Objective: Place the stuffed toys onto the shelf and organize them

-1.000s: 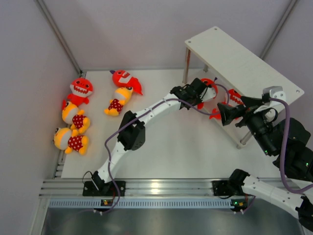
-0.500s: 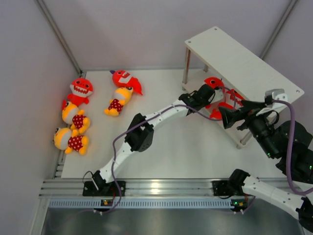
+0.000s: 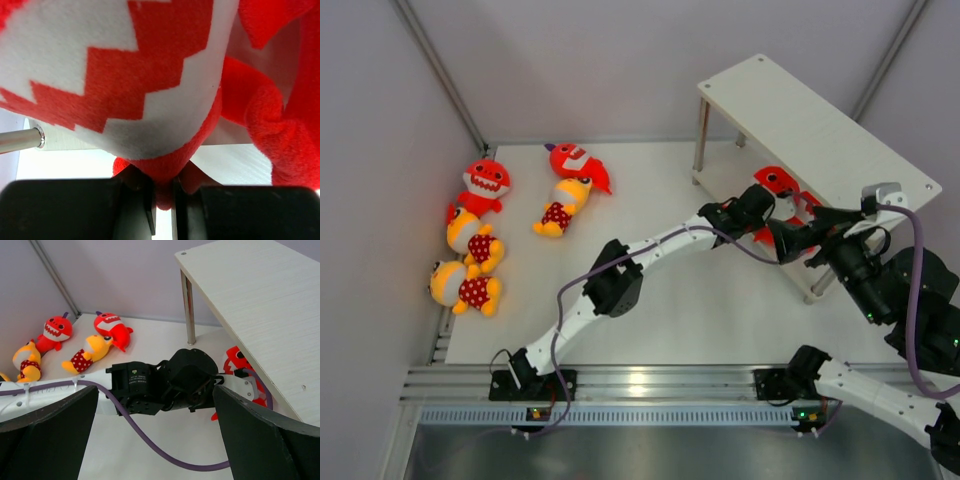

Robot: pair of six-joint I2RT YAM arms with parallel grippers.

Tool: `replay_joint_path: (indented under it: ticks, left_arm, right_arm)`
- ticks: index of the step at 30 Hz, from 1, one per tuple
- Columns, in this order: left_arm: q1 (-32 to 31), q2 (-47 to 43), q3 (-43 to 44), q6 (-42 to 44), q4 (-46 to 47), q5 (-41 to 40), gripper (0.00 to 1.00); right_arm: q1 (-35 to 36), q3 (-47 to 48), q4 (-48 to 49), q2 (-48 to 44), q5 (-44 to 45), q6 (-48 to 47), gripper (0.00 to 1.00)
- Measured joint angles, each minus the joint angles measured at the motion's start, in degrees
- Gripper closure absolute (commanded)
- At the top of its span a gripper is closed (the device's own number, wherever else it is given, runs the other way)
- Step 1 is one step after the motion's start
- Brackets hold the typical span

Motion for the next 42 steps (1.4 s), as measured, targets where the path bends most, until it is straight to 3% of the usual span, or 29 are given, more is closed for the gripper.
replay_joint_path:
  ticks: [17, 33, 39, 40, 42]
  left_arm:
    - [-4.79, 0.0, 0.04, -0.2, 1.55, 2.93, 0.97]
    - [-1.95, 3.3, 2.08, -5.11, 8.46, -5.05, 0.93]
    - [-1.01, 4.79, 4.13, -5.31, 9.31, -3.67, 0.74]
    - [-1.05, 4.83, 4.13, -5.29, 9.33, -3.23, 0.61]
    - [-1.11, 4.83, 4.13, -5.38, 9.35, -2.43, 0.5]
  right_arm:
    - [0.0, 0.0, -1.7, -1.62, 0.04, 0.02, 0.01]
    - [0.0, 0.0, -2.54, -2.69, 0.04, 0.83, 0.01]
    - [0.0, 0.0, -2.69, -2.62, 0.04, 0.83, 0.01]
    - [0.0, 0.0, -2.71, -2.58, 0.04, 0.83, 0.01]
    - [0.0, 0.0, -2.82, -2.51, 0.04, 0.81, 0.01]
